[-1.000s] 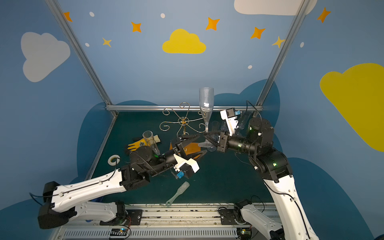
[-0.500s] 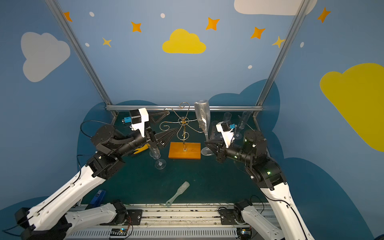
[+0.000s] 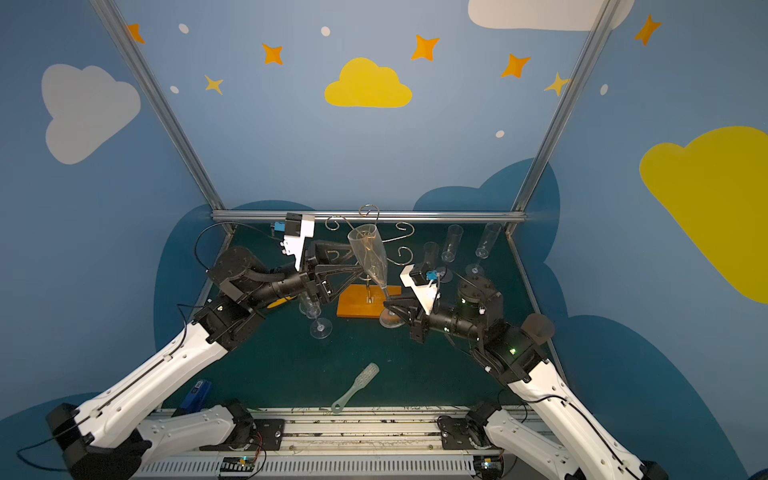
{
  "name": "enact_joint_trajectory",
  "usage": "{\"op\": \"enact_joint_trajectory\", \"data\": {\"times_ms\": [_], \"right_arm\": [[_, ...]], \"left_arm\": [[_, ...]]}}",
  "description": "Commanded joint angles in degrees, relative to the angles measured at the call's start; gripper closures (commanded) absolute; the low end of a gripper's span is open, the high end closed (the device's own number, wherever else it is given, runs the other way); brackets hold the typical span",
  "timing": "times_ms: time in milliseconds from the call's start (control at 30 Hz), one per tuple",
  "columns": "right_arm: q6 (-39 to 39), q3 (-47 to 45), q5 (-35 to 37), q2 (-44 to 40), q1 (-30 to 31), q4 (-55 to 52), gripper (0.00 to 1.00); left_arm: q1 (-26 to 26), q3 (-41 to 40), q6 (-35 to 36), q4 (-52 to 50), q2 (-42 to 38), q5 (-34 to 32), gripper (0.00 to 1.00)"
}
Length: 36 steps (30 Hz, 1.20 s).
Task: Take the wine glass off the wine glass rack
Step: Pick up the wine glass from the wine glass rack.
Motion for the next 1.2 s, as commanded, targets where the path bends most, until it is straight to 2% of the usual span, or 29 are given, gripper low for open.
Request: {"op": "enact_joint_trajectory", "data": {"times_ms": [0, 167, 267, 433, 600, 733, 800, 833, 900, 1000, 1167], "right_arm": [[-2.5, -0.2, 3.5, 0.5, 3.0, 4.4, 1.0], [-2.3, -2.6, 6.2, 1.2, 6.6, 7.2, 1.0], [-1.0, -4.3, 6.3, 1.3, 7.4, 9.2, 1.0], [-0.6, -5.5, 7.3, 1.5, 8.9, 10.0, 1.0], [-0.5, -5.9, 8.3, 1.6, 9.8, 9.6, 1.0], [-0.5, -6.1, 8.7, 1.4, 10.1, 9.3, 1.0], [-0.3, -6.0, 10.0, 1.2, 10.4, 9.2, 0.59], [-0.4, -6.0, 10.9, 0.8, 10.4, 9.1, 0.43], [-0.8, -5.8, 14.1, -0.4, 10.4, 9.0, 0.23], [-2.2, -4.9, 19.8, -3.5, 10.4, 8.6, 0.15], [-5.5, -3.6, 26.2, -9.1, 10.3, 8.5, 0.14]], "left_arm": [[0.2, -0.5, -3.6, 3.7, 0.1, 1.2, 0.13], [0.2, -2.7, -4.9, 5.4, -1.1, -3.7, 0.14], [0.2, -3.9, -6.1, 7.6, -1.2, -3.8, 0.19], [0.2, -4.8, -7.3, 7.7, -1.1, -3.3, 0.33], [-0.1, -6.7, -7.8, 8.8, -2.1, -5.6, 0.52], [-0.6, -7.0, -6.5, 7.1, -3.0, -5.9, 0.57], [-0.9, -6.7, -4.3, 5.3, -3.7, -5.7, 0.57], [-1.2, -6.7, -2.7, 4.6, -4.2, -5.6, 0.58], [-1.6, -6.8, 0.0, 2.3, -5.4, -5.5, 0.58], [-2.4, -7.6, 3.6, -2.9, -8.8, -6.9, 0.58], [-3.9, -12.9, 9.7, -10.1, -17.1, -12.6, 0.57]]}}
